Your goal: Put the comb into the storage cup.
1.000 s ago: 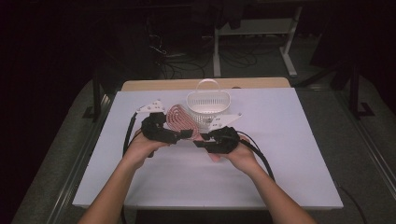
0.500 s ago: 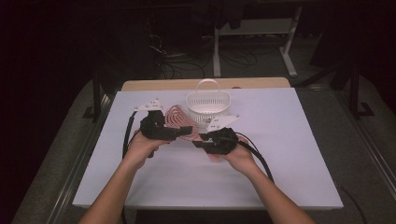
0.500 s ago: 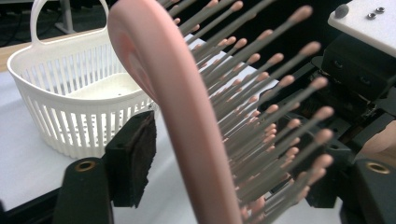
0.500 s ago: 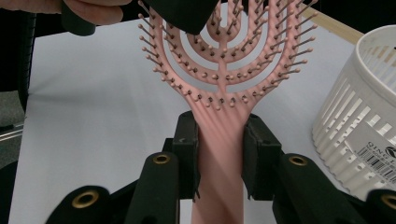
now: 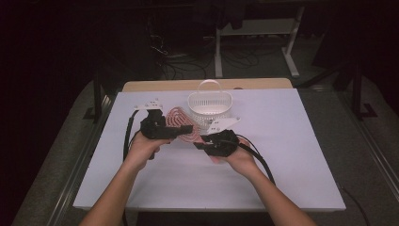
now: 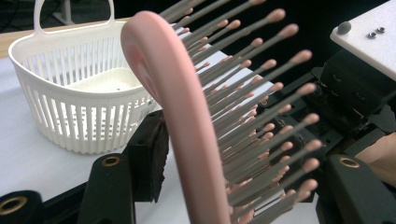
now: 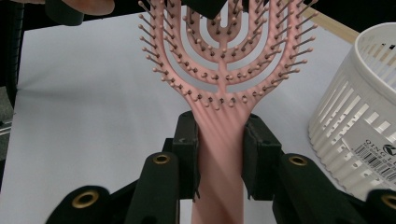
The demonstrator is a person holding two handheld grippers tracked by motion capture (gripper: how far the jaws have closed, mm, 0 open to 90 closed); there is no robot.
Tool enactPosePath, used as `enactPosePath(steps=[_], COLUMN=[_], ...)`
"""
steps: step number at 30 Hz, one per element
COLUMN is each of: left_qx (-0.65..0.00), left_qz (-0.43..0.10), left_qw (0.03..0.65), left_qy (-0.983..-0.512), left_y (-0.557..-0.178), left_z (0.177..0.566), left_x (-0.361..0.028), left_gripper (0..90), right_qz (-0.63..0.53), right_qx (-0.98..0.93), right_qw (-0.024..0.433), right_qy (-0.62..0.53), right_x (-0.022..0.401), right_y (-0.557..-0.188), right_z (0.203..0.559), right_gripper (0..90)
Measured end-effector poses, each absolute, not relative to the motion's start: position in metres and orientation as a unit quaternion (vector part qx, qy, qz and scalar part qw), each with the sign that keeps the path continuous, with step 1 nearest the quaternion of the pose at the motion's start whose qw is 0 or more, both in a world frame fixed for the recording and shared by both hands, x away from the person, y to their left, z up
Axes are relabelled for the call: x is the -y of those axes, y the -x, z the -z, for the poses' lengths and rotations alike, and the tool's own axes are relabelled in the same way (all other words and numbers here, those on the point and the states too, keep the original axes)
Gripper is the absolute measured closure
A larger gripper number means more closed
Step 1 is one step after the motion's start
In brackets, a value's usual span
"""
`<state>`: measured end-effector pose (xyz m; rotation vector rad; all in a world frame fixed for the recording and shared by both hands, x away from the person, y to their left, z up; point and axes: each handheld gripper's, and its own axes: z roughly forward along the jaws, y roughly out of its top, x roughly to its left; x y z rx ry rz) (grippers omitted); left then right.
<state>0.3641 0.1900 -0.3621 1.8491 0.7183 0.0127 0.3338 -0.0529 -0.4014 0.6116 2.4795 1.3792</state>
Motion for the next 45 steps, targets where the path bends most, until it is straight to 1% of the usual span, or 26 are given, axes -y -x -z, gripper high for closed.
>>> enactPosePath(steps=[11,29,30,32,45], left_qx=[-0.313,-0.310,-0.308,-0.305,-0.301], left_qz=[0.001,0.007,0.013,0.018,0.018], left_qw=[0.542,0.546,0.548,0.554,0.557], left_qy=[-0.780,-0.778,-0.778,-0.775,-0.774], left_y=[-0.3648,-0.3632,-0.3632,-0.3628,-0.3619], left_z=[0.3622,0.3610,0.3611,0.3608,0.3599], left_x=[-0.1912,-0.1896,-0.1896,-0.1893,-0.1885], left_gripper=[50.5,57.8,58.8,63.7,64.3], right_qz=[-0.466,-0.455,-0.454,-0.451,-0.453], right_qx=[-0.850,-0.854,-0.854,-0.853,-0.853], right_qw=[0.126,0.144,0.147,0.151,0.149], right_qy=[-0.211,-0.206,-0.206,-0.214,-0.213], right_x=[0.0496,0.0440,0.0434,0.0436,0.0442], right_y=[-0.3324,-0.3305,-0.3303,-0.3312,-0.3317], right_z=[0.4040,0.4062,0.4063,0.4065,0.4062], right_gripper=[68.7,68.9,69.0,69.2,69.1])
